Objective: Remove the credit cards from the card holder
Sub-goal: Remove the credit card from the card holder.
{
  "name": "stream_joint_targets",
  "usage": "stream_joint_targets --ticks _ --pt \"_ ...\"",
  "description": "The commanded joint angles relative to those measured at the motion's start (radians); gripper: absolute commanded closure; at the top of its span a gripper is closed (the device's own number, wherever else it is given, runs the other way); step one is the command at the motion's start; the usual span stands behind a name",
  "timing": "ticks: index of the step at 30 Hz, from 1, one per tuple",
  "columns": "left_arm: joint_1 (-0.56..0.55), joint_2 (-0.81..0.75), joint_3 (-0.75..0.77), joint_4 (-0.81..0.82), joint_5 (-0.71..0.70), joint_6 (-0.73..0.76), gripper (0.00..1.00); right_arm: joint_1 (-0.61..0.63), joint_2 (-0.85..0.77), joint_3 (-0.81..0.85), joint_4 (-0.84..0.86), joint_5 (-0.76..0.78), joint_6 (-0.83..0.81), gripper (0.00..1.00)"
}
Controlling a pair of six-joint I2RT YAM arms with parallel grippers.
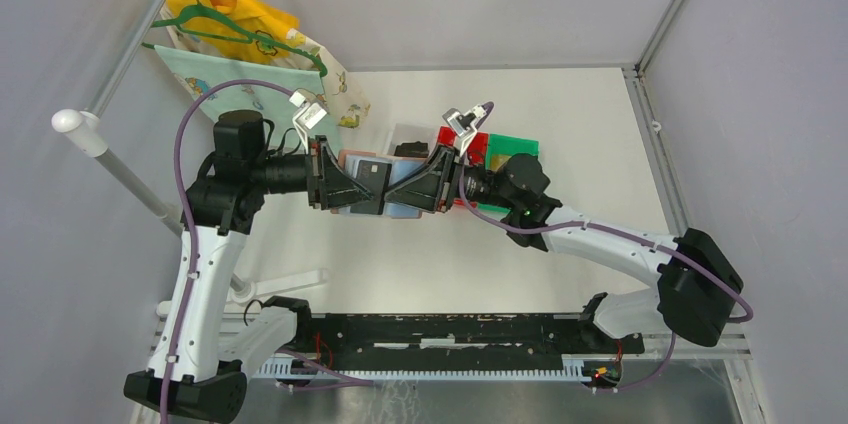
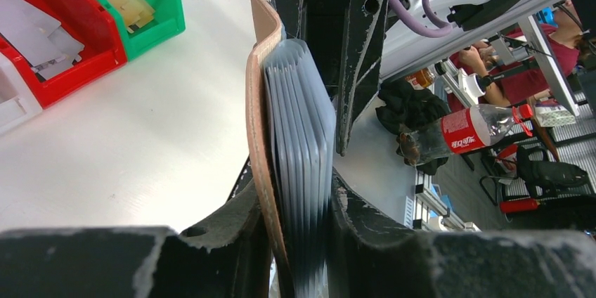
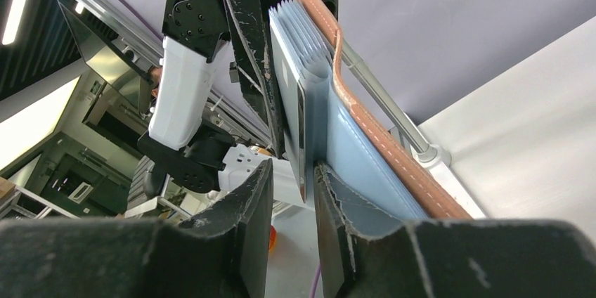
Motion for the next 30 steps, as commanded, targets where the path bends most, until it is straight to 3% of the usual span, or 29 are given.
stream_joint_targets --ticks 1,6,12,14,16,18,30 --pt "-0.021 -0.014 0.034 0.026 0.129 -0.014 0.81 -0.003 0.015 0.024 -0.033 0.075 -0.023 0.67" --pt "-0.022 -0.026 0.027 0.028 0.114 -0.005 0.82 0.006 0.038 0.069 -0.097 0.107 -0.040 0.73" --pt "-0.022 -0.023 0.021 0.027 0.102 0.002 0.82 0.017 0.034 0.076 -0.127 0.136 -0.062 0.94" --pt "-0.021 -0.021 0.020 0.024 0.100 0.008 0.74 0.017 0.023 0.058 -0.104 0.136 -0.058 1.00" --pt "-0.022 -0.011 0.031 0.001 0.104 0.030 0.62 0.016 0.009 0.024 -0.054 0.134 -0.041 1.00" --pt "-0.021 0.002 0.047 -0.024 0.108 0.046 0.56 0.012 -0.004 -0.004 -0.006 0.127 -0.028 1.00" --pt "-0.021 0.021 0.074 -0.002 0.151 -0.002 0.61 -0.004 -0.055 -0.124 0.104 0.128 0.009 1.00"
